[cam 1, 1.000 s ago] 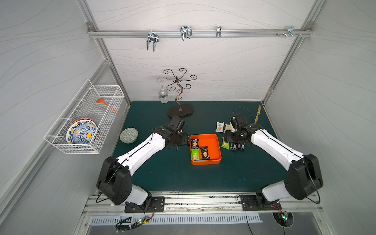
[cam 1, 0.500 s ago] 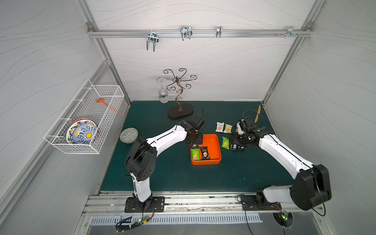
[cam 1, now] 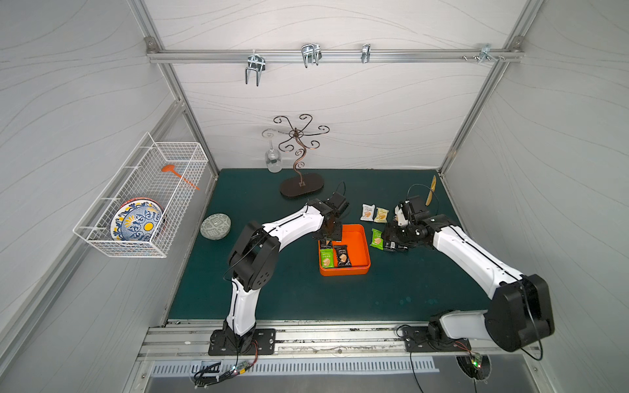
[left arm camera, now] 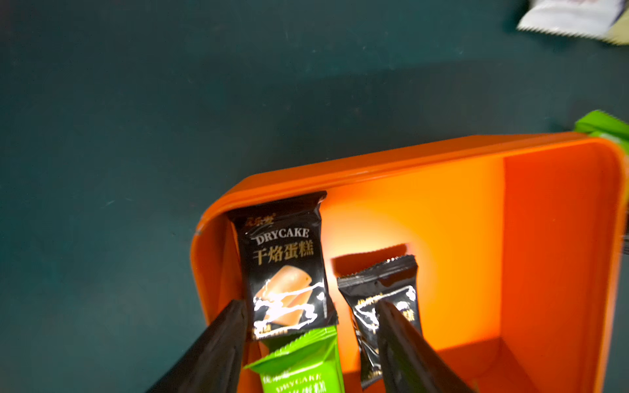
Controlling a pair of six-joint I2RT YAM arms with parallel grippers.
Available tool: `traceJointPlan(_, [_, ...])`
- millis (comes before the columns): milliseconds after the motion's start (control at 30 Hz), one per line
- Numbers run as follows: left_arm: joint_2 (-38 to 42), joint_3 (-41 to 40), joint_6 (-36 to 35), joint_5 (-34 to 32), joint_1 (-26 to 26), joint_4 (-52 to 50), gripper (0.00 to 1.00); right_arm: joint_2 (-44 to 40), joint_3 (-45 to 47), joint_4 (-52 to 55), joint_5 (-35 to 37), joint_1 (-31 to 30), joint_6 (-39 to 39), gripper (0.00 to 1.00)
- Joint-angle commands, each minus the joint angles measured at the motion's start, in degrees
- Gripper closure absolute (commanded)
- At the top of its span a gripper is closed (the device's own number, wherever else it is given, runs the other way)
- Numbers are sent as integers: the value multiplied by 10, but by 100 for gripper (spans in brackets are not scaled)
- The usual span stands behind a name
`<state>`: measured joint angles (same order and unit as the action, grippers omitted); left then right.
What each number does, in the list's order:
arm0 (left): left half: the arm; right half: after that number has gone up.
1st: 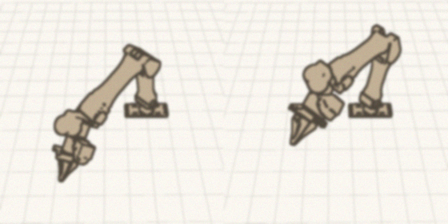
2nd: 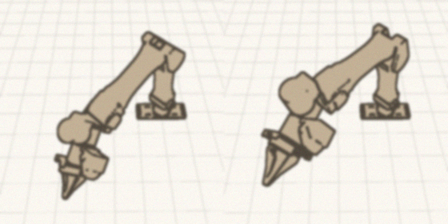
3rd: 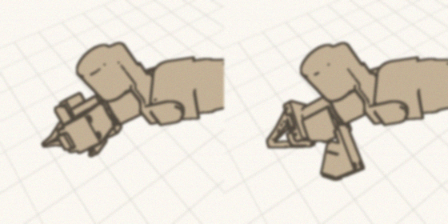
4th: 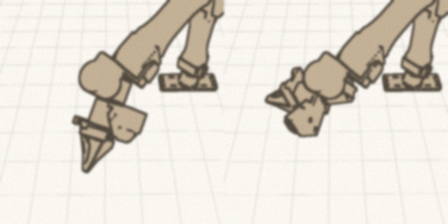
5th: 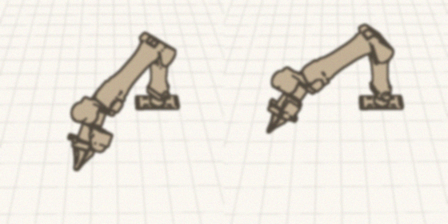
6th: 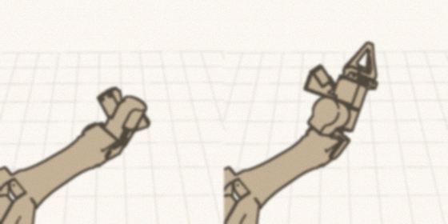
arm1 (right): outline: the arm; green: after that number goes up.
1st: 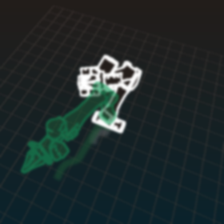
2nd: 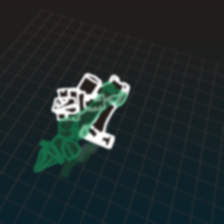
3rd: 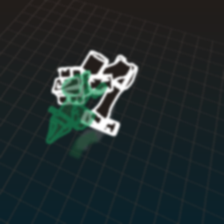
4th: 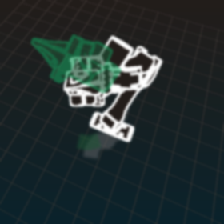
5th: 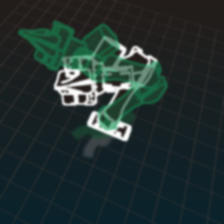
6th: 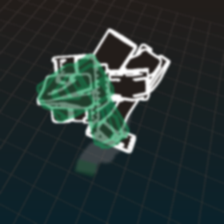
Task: Take the cookies out of the storage box
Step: Pick up the cookie from the storage box.
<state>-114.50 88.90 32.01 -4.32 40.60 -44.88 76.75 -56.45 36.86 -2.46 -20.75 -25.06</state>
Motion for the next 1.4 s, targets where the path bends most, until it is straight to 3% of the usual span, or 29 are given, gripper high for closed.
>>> traceJointPlan(0, [-14,20,8,-8,4,-15,36,-9,8,-8,-11,8,7,36])
traceJointPlan(400, [-36,46,7,-67,7,-58,27,-7,20,-24,-25,17,7,36])
traceJointPlan(1067, [-43,68,17,-7,19,-25,28,-12,21,-23,-25,20,4,36])
traceJointPlan(1367, [-23,70,-4,-64,19,-62,27,-9,18,-22,-29,20,5,36])
